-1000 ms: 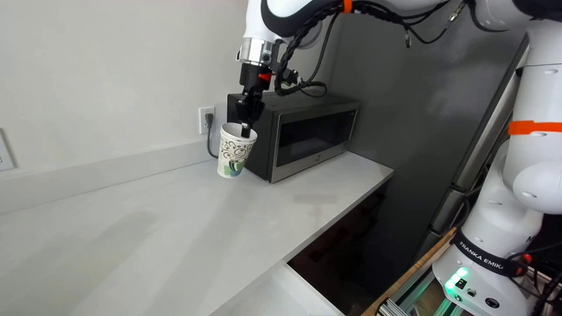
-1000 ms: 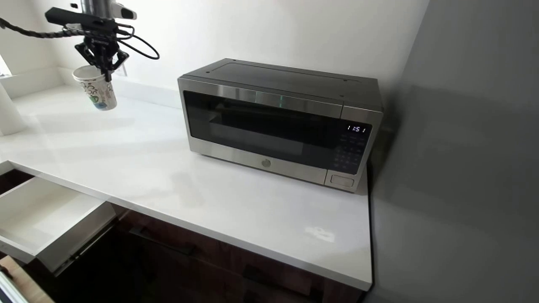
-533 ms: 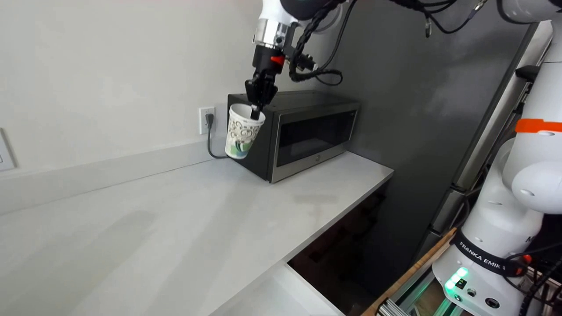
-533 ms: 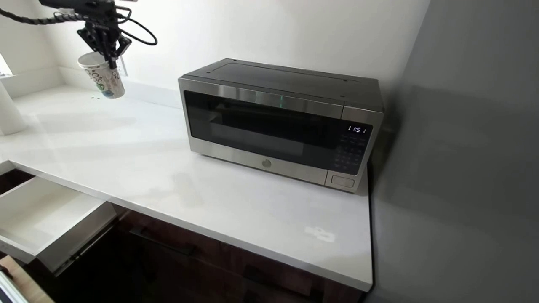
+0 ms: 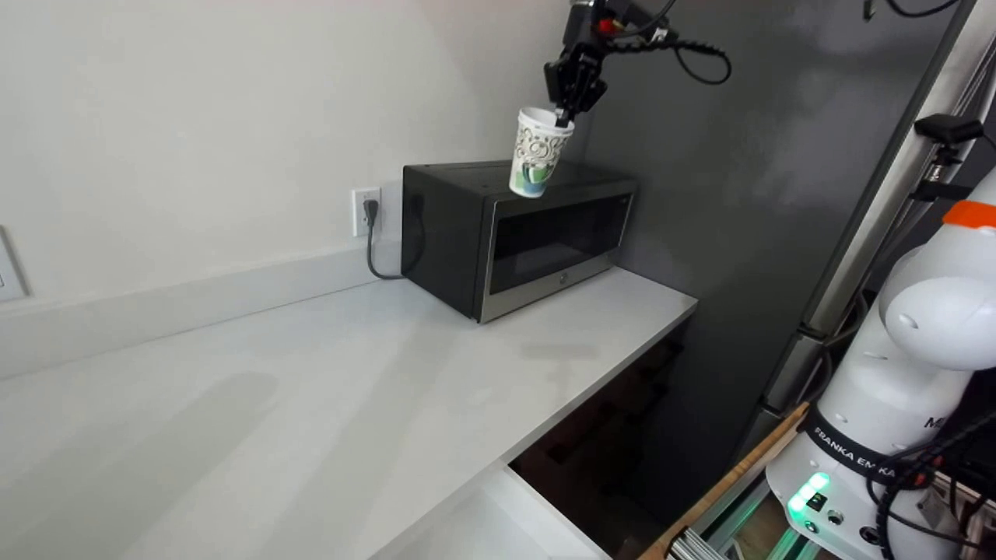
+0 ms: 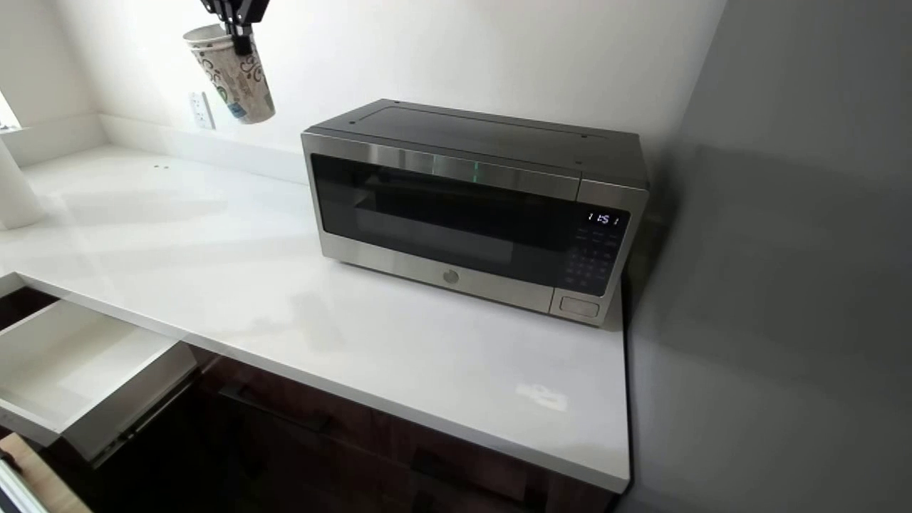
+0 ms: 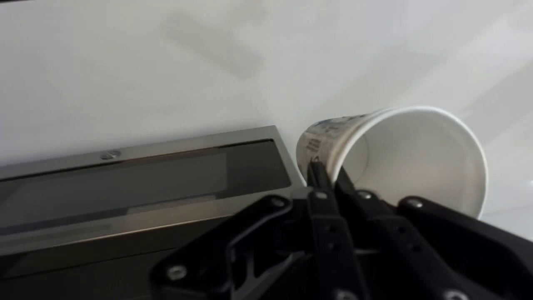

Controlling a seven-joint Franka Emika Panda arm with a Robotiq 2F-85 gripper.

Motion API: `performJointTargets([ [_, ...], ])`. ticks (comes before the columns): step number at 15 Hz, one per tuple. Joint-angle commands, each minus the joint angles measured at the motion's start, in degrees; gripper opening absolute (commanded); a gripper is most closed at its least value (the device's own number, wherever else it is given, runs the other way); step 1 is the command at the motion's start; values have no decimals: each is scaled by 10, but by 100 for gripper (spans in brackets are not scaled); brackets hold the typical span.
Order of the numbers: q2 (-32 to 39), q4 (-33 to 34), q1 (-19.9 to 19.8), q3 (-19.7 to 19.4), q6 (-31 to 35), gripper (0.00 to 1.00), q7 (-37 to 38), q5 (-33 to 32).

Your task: Put the paper cup on the microwave

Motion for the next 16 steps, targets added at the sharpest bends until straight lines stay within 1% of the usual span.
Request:
performJointTargets([
  [1, -9, 2, -16, -4, -15, 5, 11, -2],
  [2, -15, 2, -26, -10, -23, 5, 18, -5],
  [4, -16, 2, -32, -14, -24, 5, 24, -6],
  [5, -15, 2, -32, -13, -24, 1, 28, -7],
  [7, -7, 45, -49, -18, -34, 1, 66, -27],
  [9, 28, 125, -69, -26, -82, 1, 90, -68],
  [12, 81, 232, -81, -36, -160, 1, 87, -96],
  [14, 115, 298, -71, -34, -208, 1, 66, -90],
  [16, 153, 362, -63, -34, -253, 1, 43, -66],
])
